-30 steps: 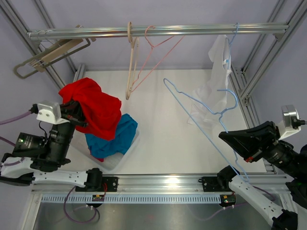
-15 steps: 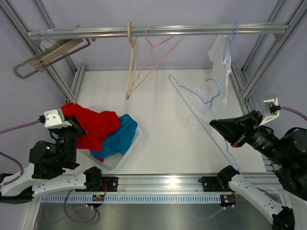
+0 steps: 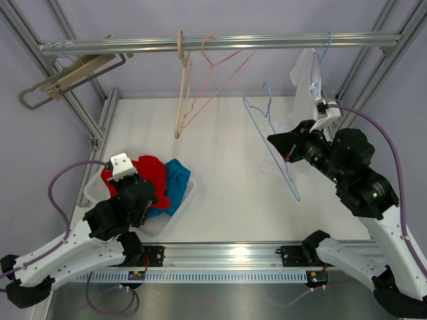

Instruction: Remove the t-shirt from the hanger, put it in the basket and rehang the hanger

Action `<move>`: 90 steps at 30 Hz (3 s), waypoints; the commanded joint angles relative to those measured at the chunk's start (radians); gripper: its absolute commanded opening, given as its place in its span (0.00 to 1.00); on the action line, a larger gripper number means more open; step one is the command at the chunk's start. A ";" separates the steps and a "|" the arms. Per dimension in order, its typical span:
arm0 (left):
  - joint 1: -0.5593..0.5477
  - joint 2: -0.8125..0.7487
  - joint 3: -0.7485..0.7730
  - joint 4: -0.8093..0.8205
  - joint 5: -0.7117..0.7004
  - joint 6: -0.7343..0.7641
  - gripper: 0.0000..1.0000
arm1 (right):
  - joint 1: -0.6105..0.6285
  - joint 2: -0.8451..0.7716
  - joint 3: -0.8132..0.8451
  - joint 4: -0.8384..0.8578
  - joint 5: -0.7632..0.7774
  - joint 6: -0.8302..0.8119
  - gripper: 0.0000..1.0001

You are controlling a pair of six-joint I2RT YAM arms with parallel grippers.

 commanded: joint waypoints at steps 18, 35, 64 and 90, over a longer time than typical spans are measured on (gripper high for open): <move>0.452 -0.088 0.178 -0.102 0.529 -0.185 0.99 | -0.072 0.414 0.271 0.265 0.230 -0.039 0.00; 0.452 -0.108 0.353 -0.195 1.033 -0.082 0.99 | -0.146 0.643 0.472 0.201 0.283 -0.072 0.00; 0.450 0.001 0.252 0.129 1.765 0.048 0.99 | -0.356 0.503 0.458 -0.054 0.399 -0.140 0.57; 0.450 0.015 0.183 0.146 1.844 0.105 0.99 | -0.485 0.729 0.744 -0.028 0.309 -0.241 0.00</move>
